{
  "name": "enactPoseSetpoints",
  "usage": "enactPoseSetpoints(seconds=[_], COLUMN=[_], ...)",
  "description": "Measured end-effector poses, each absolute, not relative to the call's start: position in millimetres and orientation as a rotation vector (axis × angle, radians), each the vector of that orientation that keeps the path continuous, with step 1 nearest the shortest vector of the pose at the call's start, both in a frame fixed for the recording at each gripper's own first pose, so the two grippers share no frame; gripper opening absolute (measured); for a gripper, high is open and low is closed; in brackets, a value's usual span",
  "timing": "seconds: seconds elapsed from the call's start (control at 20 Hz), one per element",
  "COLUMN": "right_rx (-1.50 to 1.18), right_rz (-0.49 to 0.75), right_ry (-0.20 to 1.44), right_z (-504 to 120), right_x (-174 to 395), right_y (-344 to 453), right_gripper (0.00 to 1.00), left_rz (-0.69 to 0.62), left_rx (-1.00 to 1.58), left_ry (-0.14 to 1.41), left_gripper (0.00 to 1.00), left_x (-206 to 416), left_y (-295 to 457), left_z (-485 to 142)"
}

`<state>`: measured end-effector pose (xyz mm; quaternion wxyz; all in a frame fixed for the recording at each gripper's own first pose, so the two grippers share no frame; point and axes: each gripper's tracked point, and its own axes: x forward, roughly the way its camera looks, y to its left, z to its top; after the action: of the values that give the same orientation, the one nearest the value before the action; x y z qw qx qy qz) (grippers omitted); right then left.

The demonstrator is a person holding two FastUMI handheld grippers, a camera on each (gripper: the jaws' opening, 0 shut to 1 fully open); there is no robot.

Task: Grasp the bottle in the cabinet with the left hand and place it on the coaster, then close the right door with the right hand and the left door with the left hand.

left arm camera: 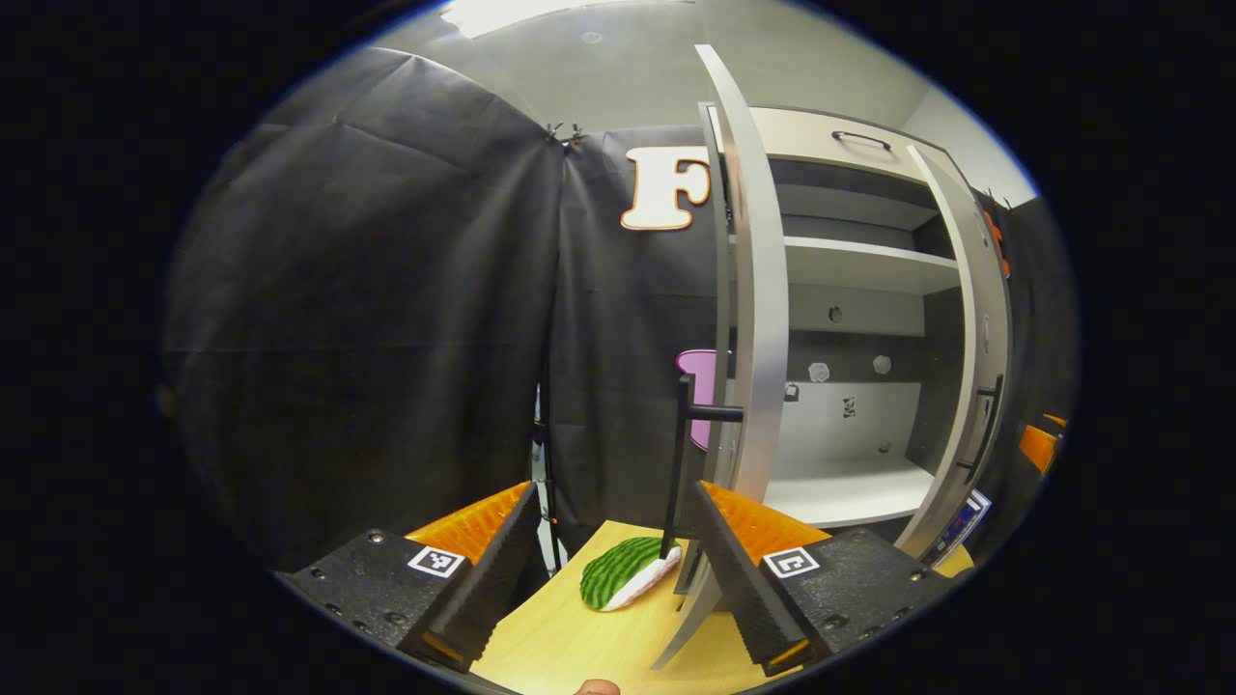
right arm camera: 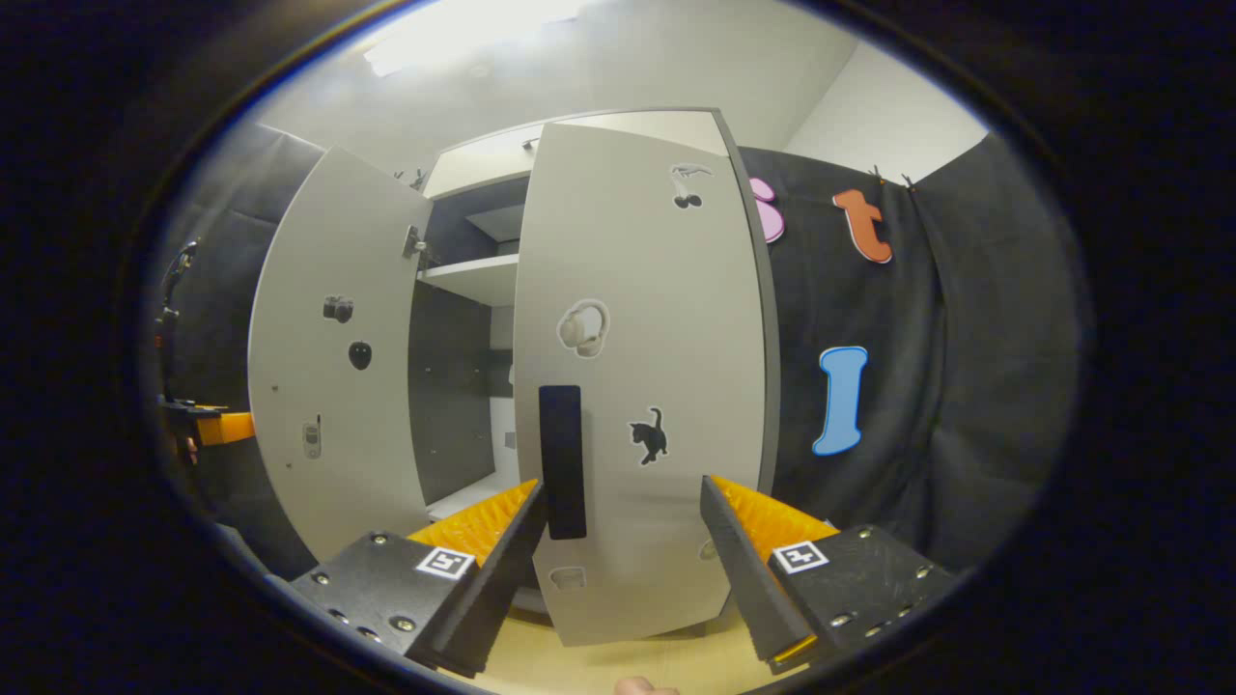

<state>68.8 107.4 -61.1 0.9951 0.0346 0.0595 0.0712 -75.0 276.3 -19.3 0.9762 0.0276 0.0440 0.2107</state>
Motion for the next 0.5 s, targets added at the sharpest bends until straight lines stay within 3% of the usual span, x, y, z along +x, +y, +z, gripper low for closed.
enactPoseSetpoints(seconds=[0.05,0.1,0.3,0.35,0.4,0.45,0.5], right_rx=[0.069,0.069,0.082,0.084,0.084,0.08,0.076], right_rz=[0.137,0.132,0.128,0.129,0.133,0.136,0.137], right_ry=[0.121,0.123,0.125,0.125,0.126,0.129,0.132], right_z=[-62.6,-63.2,-63.0,-63.5,-63.4,-64.2,-65.0], right_x=[68.1,67.7,69.0,68.7,69.5,68.9,69.0], right_y=[108.3,107.8,111.6,113.3,114.3,115.3,115.8], right_gripper=[0.96,0.96,0.96,0.96,0.96,0.96,0.96], left_rz=[0.409,0.395,0.34,0.323,0.309,0.294,0.279], left_rx=[0.069,0.078,0.061,0.07,0.078,0.082,0.078], left_ry=[0.091,0.092,0.097,0.094,0.091,0.089,0.091], left_gripper=[1.0,0.9,0.93,0.87,0.87,0.93,0.93], left_x=[-71.5,-70.0,-64.6,-62.8,-61.4,-59.9,-57.9], left_y=[276.5,274.8,270.5,269.4,267.5,263.3,256.1], left_z=[-18.3,-16.5,-19.7,-17.9,-16.7,-17.1,-17.2])
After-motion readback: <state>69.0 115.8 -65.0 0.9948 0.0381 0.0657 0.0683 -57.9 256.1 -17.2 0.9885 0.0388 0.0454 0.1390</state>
